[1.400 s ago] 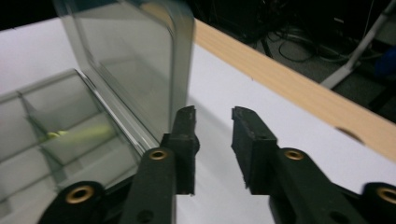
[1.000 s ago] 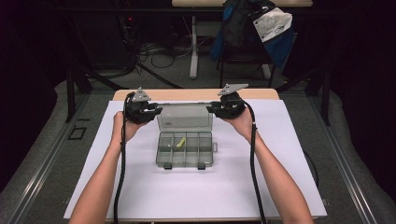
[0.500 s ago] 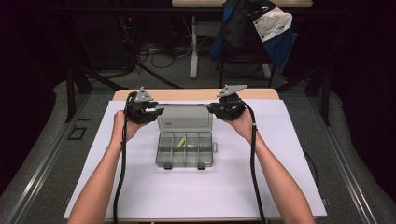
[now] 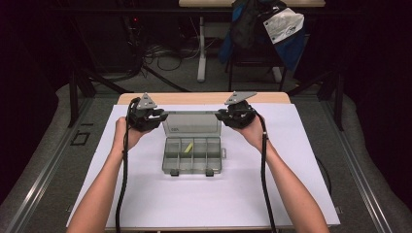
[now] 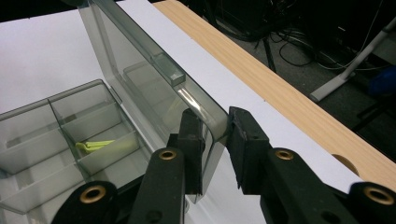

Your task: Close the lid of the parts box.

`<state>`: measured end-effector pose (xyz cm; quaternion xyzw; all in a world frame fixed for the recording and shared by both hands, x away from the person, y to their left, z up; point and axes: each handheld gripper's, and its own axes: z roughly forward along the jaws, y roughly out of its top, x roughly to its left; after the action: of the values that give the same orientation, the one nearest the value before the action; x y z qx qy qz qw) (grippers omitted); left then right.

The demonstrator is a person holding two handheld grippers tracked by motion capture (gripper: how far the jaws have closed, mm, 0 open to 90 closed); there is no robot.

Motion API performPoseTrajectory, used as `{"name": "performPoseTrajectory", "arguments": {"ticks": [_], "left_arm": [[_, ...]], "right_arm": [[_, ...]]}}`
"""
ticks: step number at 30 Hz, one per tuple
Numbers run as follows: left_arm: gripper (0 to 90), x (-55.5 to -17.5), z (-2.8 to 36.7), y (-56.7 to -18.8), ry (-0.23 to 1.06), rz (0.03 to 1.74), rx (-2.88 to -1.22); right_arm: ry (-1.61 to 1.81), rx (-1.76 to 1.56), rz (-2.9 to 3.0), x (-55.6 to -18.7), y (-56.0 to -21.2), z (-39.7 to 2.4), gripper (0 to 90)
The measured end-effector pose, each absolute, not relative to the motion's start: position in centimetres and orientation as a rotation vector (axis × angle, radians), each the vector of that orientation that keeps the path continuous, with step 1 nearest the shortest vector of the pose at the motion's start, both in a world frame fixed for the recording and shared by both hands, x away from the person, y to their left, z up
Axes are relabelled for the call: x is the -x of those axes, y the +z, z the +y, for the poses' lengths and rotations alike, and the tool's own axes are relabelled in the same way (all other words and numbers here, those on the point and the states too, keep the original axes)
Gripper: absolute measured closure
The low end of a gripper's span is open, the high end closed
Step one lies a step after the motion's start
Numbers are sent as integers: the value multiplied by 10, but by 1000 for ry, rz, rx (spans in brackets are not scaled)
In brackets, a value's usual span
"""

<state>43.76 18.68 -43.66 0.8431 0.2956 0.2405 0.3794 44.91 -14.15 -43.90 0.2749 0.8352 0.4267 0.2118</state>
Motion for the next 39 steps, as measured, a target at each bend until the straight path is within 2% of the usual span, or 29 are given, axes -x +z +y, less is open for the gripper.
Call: {"name": "performPoseTrajectory", "arguments": {"ticks": [8,12,19,37,39], "left_arm": [[706,-425,188,-439,625,741,-2140],[658,-422,188,-438,629,734,-2134],[690,-416,187,-442,639,716,-2143],[684,-396,189,-450,664,701,-2132],[646,-396,190,-450,656,708,-2132]], "right_arm": [[1158,-735,2312,-437,-440,-140,753],[1151,-720,2306,-431,-441,-139,751],[1137,-694,2301,-424,-442,-137,742],[1106,-634,2290,-403,-449,-136,714],[1111,-631,2287,-403,-449,-136,712]]}}
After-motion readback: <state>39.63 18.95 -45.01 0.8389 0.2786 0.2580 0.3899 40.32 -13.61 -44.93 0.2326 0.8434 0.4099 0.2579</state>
